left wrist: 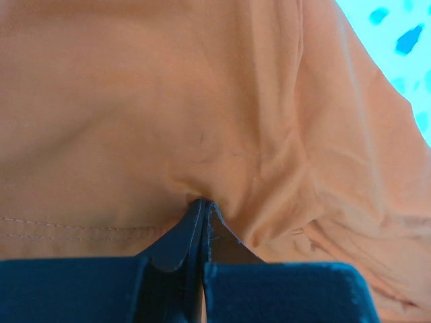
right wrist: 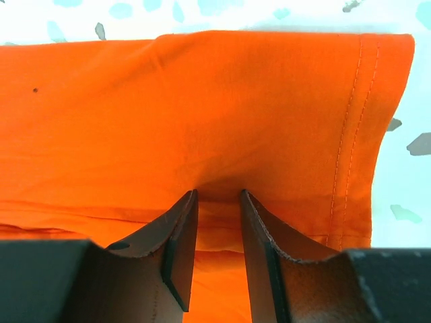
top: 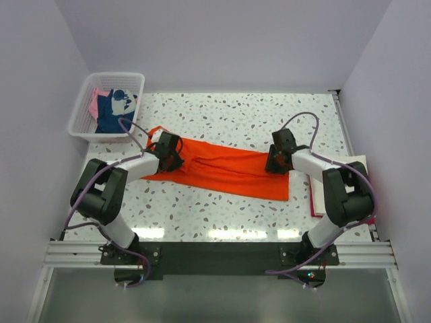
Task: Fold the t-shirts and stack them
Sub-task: Fold the tshirt
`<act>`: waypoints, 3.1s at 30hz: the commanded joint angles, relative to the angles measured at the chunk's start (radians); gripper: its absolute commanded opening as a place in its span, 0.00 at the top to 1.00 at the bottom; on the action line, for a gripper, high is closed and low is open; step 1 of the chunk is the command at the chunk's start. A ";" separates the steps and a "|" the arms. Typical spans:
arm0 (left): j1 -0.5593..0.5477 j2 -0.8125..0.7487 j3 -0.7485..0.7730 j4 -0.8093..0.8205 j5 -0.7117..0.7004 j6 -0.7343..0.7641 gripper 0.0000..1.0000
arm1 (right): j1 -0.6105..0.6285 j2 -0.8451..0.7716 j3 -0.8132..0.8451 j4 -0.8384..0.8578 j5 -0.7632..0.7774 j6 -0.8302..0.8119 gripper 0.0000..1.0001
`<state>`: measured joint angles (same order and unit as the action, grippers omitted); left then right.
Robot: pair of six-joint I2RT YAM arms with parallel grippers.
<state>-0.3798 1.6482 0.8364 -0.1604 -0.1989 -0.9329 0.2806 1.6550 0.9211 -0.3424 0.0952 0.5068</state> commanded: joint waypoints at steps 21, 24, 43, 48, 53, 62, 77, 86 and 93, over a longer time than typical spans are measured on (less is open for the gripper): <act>0.041 0.786 1.055 -0.102 0.398 0.494 0.45 | 0.626 -0.388 -0.452 0.379 0.008 0.701 0.64; 0.058 0.815 1.128 -0.087 0.484 0.502 0.35 | 0.641 -0.266 -0.358 0.387 -0.015 0.670 0.64; 0.171 0.408 0.976 0.142 0.636 0.294 0.26 | 0.611 -0.230 0.076 0.016 0.155 0.287 0.51; 0.113 0.051 0.500 0.093 0.396 0.168 0.55 | 0.499 -0.032 0.315 -0.017 0.111 0.106 0.62; 0.013 -0.259 0.089 0.064 0.202 0.123 0.68 | 0.398 0.229 0.540 -0.023 -0.008 0.014 0.63; -0.036 -0.631 -0.313 -0.088 0.177 0.117 0.62 | 0.391 0.505 0.835 -0.066 -0.020 -0.047 0.61; -0.249 -0.694 -0.491 -0.050 0.217 0.025 0.51 | 0.381 0.660 0.956 -0.081 0.055 -0.036 0.61; -0.350 -0.605 -0.502 0.028 0.260 0.029 0.45 | 0.367 0.666 0.946 -0.067 0.057 -0.017 0.62; -0.404 -0.545 -0.499 0.076 0.268 0.029 0.45 | 0.365 0.674 0.957 -0.070 0.035 -0.010 0.69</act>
<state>-0.7605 1.0737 0.3447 -0.1162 0.0654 -0.8875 0.6483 2.3203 1.8587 -0.4213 0.1379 0.4896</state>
